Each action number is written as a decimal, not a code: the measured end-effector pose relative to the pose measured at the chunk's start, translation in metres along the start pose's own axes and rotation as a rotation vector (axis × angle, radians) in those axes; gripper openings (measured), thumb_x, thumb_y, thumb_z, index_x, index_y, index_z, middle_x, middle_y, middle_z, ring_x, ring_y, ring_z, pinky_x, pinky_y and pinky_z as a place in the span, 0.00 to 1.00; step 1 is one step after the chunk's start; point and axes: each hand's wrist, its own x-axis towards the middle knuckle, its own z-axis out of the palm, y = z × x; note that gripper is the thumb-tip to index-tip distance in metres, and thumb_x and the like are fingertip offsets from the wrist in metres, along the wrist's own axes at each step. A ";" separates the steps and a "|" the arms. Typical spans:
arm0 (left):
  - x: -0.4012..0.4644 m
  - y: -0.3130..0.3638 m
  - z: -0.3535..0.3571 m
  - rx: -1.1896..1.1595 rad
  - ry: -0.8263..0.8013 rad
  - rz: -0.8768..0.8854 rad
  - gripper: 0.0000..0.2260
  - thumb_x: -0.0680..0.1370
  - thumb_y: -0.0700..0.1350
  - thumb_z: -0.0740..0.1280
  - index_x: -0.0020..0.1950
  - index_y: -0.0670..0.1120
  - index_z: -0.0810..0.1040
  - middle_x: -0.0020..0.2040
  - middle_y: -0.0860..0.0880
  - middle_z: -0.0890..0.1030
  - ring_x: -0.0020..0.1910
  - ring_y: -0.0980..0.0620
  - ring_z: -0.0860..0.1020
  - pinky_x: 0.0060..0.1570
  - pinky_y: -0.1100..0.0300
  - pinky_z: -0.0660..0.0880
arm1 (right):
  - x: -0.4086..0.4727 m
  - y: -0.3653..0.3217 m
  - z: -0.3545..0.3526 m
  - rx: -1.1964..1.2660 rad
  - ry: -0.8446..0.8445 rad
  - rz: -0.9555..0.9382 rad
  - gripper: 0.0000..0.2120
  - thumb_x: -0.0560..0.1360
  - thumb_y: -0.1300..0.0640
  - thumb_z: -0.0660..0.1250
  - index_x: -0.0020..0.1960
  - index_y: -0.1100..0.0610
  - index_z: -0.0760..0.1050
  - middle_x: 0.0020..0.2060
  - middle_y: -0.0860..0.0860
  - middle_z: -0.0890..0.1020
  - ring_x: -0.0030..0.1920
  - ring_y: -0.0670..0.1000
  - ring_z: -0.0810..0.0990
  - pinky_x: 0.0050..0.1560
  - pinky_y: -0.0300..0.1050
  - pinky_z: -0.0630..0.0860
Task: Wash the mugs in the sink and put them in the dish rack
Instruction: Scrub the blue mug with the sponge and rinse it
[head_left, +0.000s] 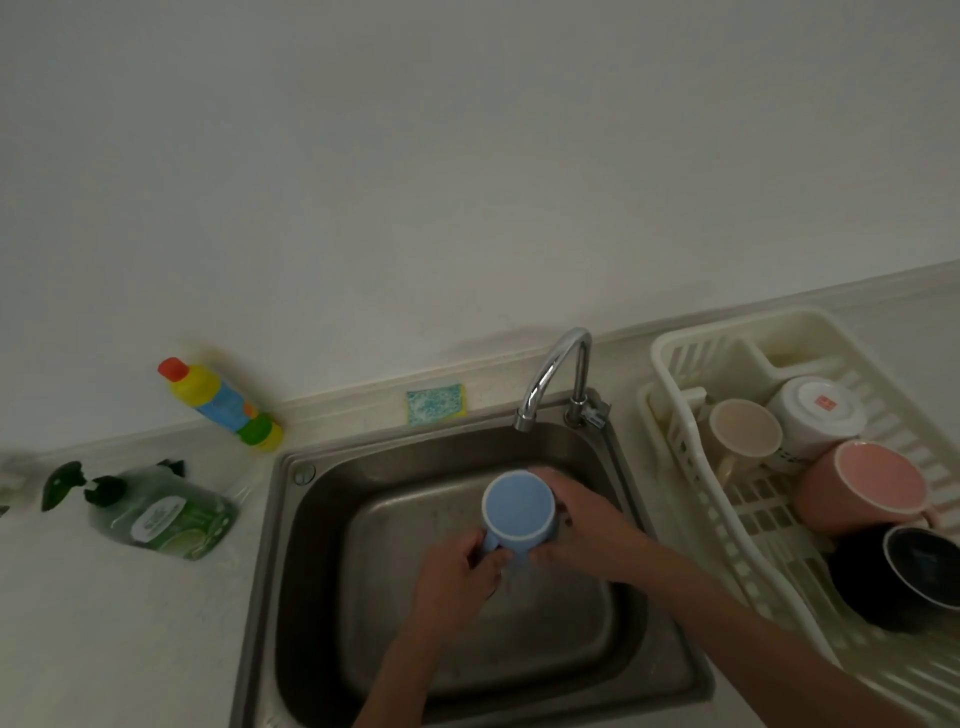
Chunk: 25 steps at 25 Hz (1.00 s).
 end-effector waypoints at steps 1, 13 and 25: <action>-0.005 -0.001 0.002 -0.010 0.013 -0.005 0.06 0.77 0.46 0.71 0.42 0.52 0.77 0.37 0.54 0.82 0.37 0.61 0.81 0.36 0.69 0.76 | -0.002 -0.001 -0.001 0.007 -0.010 -0.022 0.40 0.65 0.54 0.81 0.67 0.39 0.61 0.60 0.32 0.69 0.61 0.29 0.69 0.59 0.23 0.66; -0.058 0.045 0.012 0.013 0.064 -0.032 0.10 0.77 0.45 0.72 0.37 0.51 0.75 0.32 0.56 0.79 0.30 0.66 0.78 0.30 0.71 0.72 | -0.047 -0.009 -0.032 0.135 -0.120 -0.079 0.39 0.65 0.55 0.81 0.69 0.45 0.64 0.65 0.43 0.74 0.65 0.43 0.74 0.60 0.35 0.74; -0.081 0.174 0.045 -0.109 0.071 0.389 0.13 0.71 0.49 0.76 0.37 0.48 0.73 0.30 0.56 0.76 0.29 0.62 0.71 0.33 0.68 0.68 | -0.170 -0.042 -0.163 0.019 0.260 -0.019 0.48 0.61 0.51 0.83 0.74 0.42 0.62 0.64 0.38 0.76 0.61 0.42 0.78 0.55 0.41 0.80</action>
